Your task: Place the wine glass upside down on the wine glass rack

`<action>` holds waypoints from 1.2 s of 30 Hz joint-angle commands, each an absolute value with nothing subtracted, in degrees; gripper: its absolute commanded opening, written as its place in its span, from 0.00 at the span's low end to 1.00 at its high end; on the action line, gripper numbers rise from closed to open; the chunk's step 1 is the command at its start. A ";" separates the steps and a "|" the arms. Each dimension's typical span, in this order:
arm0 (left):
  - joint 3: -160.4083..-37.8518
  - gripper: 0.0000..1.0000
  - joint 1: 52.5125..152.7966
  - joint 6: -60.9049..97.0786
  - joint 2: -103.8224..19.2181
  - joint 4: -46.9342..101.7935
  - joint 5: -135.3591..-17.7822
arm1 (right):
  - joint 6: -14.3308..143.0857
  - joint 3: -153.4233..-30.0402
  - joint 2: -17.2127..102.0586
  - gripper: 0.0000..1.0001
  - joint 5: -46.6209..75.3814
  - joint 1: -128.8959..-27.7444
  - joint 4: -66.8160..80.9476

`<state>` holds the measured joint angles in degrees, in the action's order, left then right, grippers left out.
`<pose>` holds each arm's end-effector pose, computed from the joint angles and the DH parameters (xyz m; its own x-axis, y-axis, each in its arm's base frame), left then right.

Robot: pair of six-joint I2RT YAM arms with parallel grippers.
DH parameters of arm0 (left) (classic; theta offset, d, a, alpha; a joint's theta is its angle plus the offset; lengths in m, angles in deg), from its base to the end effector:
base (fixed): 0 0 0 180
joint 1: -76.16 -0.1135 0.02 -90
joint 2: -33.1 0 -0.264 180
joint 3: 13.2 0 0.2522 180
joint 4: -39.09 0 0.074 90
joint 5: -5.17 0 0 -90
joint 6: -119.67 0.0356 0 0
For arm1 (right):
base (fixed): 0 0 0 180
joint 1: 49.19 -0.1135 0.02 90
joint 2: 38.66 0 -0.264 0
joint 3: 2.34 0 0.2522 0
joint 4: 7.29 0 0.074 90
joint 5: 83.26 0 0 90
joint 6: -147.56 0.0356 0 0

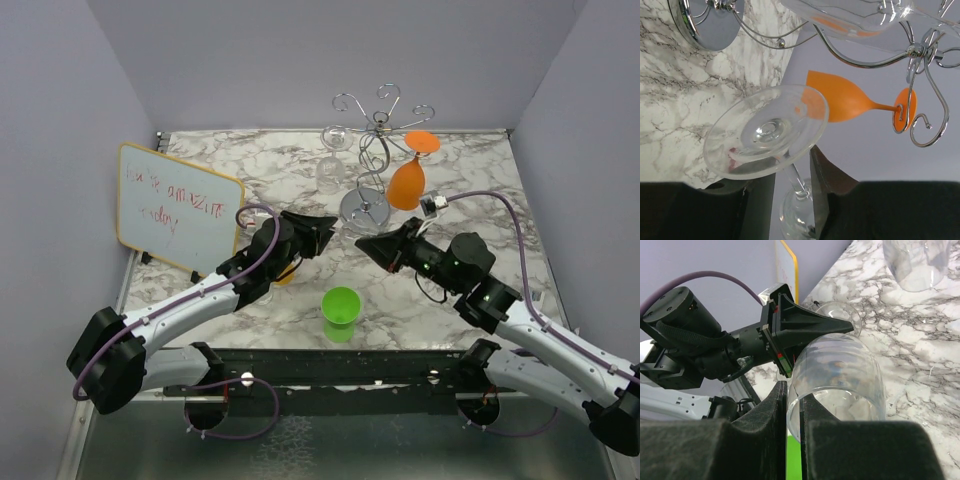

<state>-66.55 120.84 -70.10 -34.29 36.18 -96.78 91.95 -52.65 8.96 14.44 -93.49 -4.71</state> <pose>0.1952 -0.1827 0.2643 -0.5040 -0.8576 0.1028 -0.2971 0.0603 -0.9529 0.1421 0.1454 0.3206 -0.4440 0.3488 -0.8254 -0.6511 0.5073 0.5646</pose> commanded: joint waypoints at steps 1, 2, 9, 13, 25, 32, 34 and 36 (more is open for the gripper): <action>-66.71 0.32 120.45 -72.85 -32.99 33.69 -100.44 | 91.04 -50.78 6.18 0.01 17.14 -93.93 -11.83; -66.76 0.32 120.45 -73.16 -32.98 33.57 -100.96 | 91.10 -50.36 5.88 0.01 17.65 -93.93 -12.35; -67.92 0.31 120.07 -75.93 -33.70 33.31 -102.54 | 90.01 -47.65 5.37 0.01 22.15 -93.93 -16.41; -68.74 0.28 119.84 -76.61 -34.25 33.15 -102.85 | 88.68 -46.44 5.05 0.01 24.56 -93.93 -18.16; -71.18 0.00 119.84 -74.07 -34.84 31.29 -107.70 | 90.07 -45.25 4.40 0.04 27.35 -93.93 -18.57; -71.64 0.00 119.92 -68.93 -32.61 29.98 -110.86 | 97.61 -42.00 1.66 0.41 20.86 -93.93 -17.03; -71.17 0.00 119.92 -67.54 -31.63 30.03 -111.86 | 99.53 -41.18 0.19 0.46 19.12 -93.93 -16.32; -70.28 0.00 119.92 -66.11 -30.55 30.45 -112.74 | 101.18 -40.79 -0.97 0.50 17.27 -93.93 -14.59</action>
<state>-70.36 120.47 -70.01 -33.59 29.88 -106.50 95.43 -41.90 1.59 19.30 -93.38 -15.94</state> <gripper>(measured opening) 0.048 0.468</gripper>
